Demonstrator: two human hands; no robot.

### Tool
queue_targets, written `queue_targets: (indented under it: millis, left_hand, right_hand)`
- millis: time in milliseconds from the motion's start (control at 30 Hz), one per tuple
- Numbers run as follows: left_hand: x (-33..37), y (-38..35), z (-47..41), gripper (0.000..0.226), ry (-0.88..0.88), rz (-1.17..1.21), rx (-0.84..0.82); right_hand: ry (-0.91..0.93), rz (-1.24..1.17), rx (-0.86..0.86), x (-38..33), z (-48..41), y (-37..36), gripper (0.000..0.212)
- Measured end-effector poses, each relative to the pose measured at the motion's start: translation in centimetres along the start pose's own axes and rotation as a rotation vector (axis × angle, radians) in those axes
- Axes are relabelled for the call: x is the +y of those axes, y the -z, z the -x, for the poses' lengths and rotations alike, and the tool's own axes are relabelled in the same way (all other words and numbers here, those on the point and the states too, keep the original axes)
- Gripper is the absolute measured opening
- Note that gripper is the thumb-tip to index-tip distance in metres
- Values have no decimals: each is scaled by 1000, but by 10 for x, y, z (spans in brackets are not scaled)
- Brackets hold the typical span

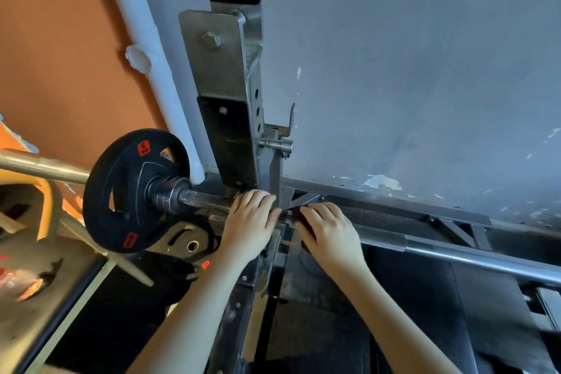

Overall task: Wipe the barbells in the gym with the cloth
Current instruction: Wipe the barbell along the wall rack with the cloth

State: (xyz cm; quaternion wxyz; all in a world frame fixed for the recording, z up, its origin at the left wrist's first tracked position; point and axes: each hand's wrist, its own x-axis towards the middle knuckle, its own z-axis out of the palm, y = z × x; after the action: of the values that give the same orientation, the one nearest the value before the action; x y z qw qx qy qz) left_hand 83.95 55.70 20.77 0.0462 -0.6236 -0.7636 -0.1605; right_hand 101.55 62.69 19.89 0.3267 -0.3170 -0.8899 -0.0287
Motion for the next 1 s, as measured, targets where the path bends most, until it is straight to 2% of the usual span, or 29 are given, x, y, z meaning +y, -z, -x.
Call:
queue_targets:
  millis: [100, 167, 200, 300, 400, 467, 667, 767, 933, 1000]
  left_hand:
    - [-13, 2, 21, 51, 32, -90, 62]
    - [-22, 2, 33, 53, 62, -129, 70]
    - [-25, 1, 37, 56, 74, -137, 63]
    - [-27, -4, 41, 60, 109, -123, 39]
    - [-22, -9, 40, 66, 157, -140, 11]
    - [-20, -10, 41, 69, 167, -166, -9]
    - [-17, -5, 41, 73, 187, -170, -74]
    - [-17, -2, 39, 74, 186, -158, -82]
    - [-19, 4, 37, 75, 148, -130, -88]
    - [-21, 7, 36, 79, 135, -115, -99]
  right_hand:
    - [168, 57, -140, 22, 18, 15, 58]
    - [196, 96, -198, 25, 12, 11, 69]
    - [187, 105, -193, 22, 5, 6, 65]
    - [158, 93, -113, 5, -16, -8, 30]
    - [-3, 47, -78, -16, -25, -15, 15]
    - [-78, 28, -74, -26, -26, -16, 12]
    - [48, 50, -5, 9, 9, 15, 30]
    - [23, 72, 29, 7, 5, 5, 13]
    - [143, 5, -42, -34, -29, -30, 23]
    - [150, 19, -6, -21, -19, -23, 17]
